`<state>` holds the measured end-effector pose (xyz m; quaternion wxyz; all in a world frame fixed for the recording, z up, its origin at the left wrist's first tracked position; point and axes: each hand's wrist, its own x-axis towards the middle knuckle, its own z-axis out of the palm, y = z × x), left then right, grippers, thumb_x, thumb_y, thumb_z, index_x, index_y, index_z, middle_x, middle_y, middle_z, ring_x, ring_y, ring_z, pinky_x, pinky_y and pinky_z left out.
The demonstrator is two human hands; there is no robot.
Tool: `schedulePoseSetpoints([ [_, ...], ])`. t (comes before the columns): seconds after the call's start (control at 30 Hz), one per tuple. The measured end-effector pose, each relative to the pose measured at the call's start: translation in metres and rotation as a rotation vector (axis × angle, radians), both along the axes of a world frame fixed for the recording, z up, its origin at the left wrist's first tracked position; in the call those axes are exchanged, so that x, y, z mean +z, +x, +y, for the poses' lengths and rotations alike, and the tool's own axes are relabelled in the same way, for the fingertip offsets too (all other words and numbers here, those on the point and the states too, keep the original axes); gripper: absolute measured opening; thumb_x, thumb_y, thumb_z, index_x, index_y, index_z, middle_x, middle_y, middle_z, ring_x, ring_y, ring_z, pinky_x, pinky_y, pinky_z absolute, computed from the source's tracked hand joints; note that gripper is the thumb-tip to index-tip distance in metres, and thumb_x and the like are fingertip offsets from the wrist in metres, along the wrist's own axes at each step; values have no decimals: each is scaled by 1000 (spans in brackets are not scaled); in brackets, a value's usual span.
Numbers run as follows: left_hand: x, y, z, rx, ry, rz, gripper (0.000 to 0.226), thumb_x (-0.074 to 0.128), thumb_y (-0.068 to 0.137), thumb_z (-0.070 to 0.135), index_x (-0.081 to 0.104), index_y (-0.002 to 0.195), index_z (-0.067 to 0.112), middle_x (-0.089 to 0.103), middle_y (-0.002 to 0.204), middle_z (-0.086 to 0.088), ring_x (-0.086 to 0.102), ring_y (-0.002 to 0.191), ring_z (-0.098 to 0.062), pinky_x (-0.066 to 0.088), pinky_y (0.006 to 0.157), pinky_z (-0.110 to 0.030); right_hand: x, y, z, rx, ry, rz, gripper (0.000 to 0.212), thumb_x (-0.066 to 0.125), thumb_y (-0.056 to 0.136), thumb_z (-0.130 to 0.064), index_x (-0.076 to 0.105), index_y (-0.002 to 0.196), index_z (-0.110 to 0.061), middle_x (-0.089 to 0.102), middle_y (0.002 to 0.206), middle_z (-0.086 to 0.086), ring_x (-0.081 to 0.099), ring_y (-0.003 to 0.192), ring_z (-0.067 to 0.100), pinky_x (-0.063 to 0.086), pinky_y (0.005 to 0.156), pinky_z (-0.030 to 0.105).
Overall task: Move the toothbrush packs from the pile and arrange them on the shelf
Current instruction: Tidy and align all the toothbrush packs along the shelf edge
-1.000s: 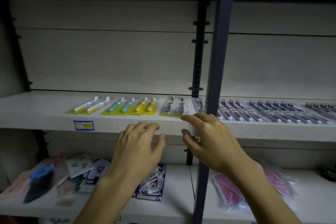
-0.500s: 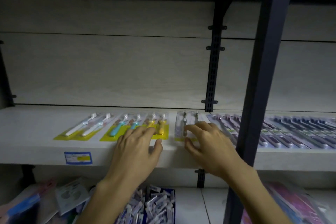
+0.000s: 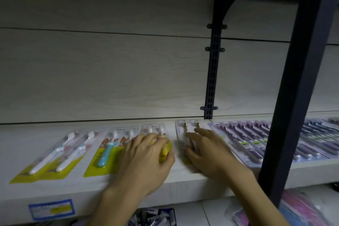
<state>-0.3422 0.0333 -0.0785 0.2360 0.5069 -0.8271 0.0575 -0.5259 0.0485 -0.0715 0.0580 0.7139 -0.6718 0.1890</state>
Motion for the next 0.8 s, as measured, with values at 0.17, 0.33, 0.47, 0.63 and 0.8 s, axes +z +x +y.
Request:
schedulePoseSetpoints([
  [0.17, -3, 3, 0, -10, 49, -21, 67, 4, 80, 65, 44, 129, 41, 41, 138, 20, 35, 125, -10, 30, 101, -28, -5, -3, -3, 15, 46, -68, 28, 40, 94, -41, 59, 100, -22, 56, 96, -5, 48, 98, 20, 43, 82, 35],
  [0.33, -6, 5, 1, -35, 91, -9, 46, 23, 93, 58, 45, 129, 39, 46, 135, 16, 38, 122, -12, 32, 101, -30, -5, -1, 1, 1, 23, -81, 48, 37, 88, -44, 61, 109, -8, 63, 91, 0, 52, 94, 22, 45, 82, 35],
  [0.47, -7, 5, 3, -43, 110, 4, 45, 24, 94, 57, 45, 130, 38, 46, 136, 16, 38, 123, -12, 30, 102, -30, -6, 1, 12, -2, 67, -130, 36, 41, 97, -36, 57, 128, -27, 62, 115, -2, 49, 111, 18, 42, 92, 30],
  [0.63, -4, 4, 5, -38, 102, 17, 44, 26, 94, 55, 46, 129, 38, 48, 135, 17, 40, 121, -12, 32, 101, -30, -10, 2, 28, -36, 73, -133, 45, 36, 100, -39, 33, 144, -33, 44, 144, -3, 33, 136, 18, 35, 107, 36],
  [0.8, -3, 3, 6, -37, 109, 31, 43, 27, 95, 54, 47, 129, 38, 49, 134, 16, 40, 121, -12, 33, 101, -30, -15, 1, 30, -48, 39, -122, 45, 32, 100, -40, 34, 145, -35, 41, 148, -10, 19, 145, 16, 30, 112, 37],
])
